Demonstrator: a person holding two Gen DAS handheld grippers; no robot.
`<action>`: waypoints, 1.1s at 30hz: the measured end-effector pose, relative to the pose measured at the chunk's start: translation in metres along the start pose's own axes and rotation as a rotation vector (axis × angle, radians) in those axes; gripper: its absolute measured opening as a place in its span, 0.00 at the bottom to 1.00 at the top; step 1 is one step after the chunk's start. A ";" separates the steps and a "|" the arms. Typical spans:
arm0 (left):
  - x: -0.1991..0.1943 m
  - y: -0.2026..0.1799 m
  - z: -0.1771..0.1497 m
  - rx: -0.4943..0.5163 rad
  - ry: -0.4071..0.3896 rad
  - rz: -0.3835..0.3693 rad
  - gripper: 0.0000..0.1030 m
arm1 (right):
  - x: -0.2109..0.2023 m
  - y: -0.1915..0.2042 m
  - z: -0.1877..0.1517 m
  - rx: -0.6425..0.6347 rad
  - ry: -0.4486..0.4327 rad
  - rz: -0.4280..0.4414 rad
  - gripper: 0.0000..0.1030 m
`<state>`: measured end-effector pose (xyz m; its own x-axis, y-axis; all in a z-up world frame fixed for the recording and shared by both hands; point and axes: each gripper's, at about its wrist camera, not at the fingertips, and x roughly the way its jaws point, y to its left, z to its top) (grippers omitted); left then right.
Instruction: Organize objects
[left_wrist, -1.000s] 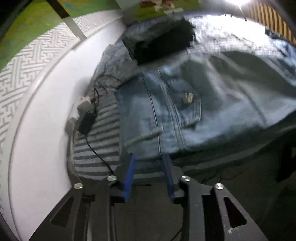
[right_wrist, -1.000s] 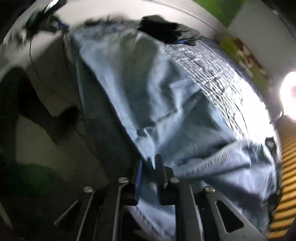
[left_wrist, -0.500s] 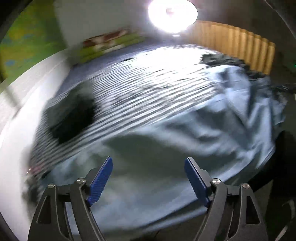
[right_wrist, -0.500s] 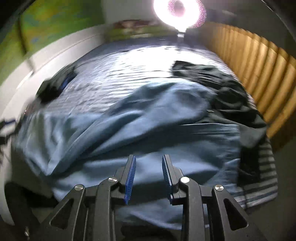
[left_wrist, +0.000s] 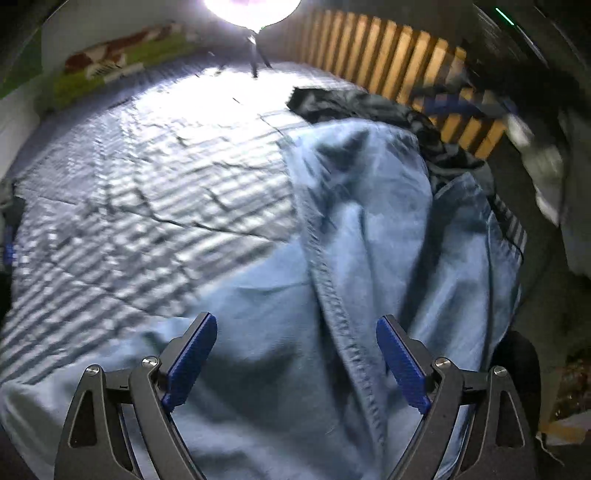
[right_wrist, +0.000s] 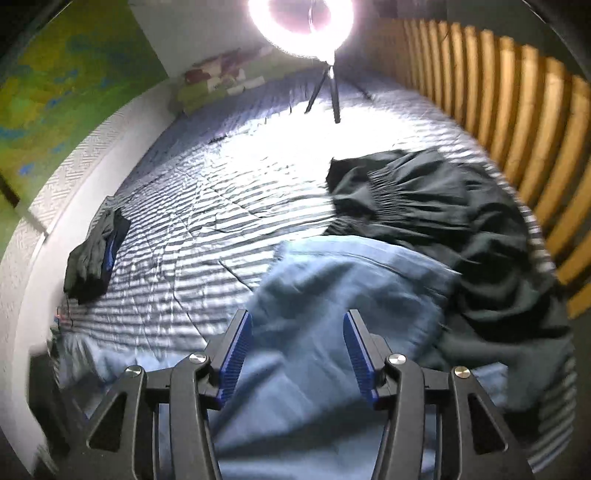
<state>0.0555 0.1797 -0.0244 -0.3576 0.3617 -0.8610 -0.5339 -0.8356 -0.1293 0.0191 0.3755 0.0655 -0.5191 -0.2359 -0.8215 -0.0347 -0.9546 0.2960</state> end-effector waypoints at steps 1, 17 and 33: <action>0.008 0.000 -0.003 0.005 0.010 0.003 0.88 | 0.013 0.006 0.007 0.004 0.024 0.002 0.46; 0.028 -0.004 -0.025 0.035 0.055 -0.016 0.87 | 0.175 0.066 0.051 -0.059 0.211 -0.256 0.46; 0.027 -0.017 -0.031 0.054 0.070 -0.034 0.28 | 0.177 0.031 0.033 -0.024 0.242 -0.272 0.13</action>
<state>0.0780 0.1911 -0.0609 -0.2848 0.3581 -0.8892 -0.5864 -0.7989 -0.1339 -0.1024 0.3105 -0.0546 -0.2766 -0.0064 -0.9610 -0.1222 -0.9916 0.0418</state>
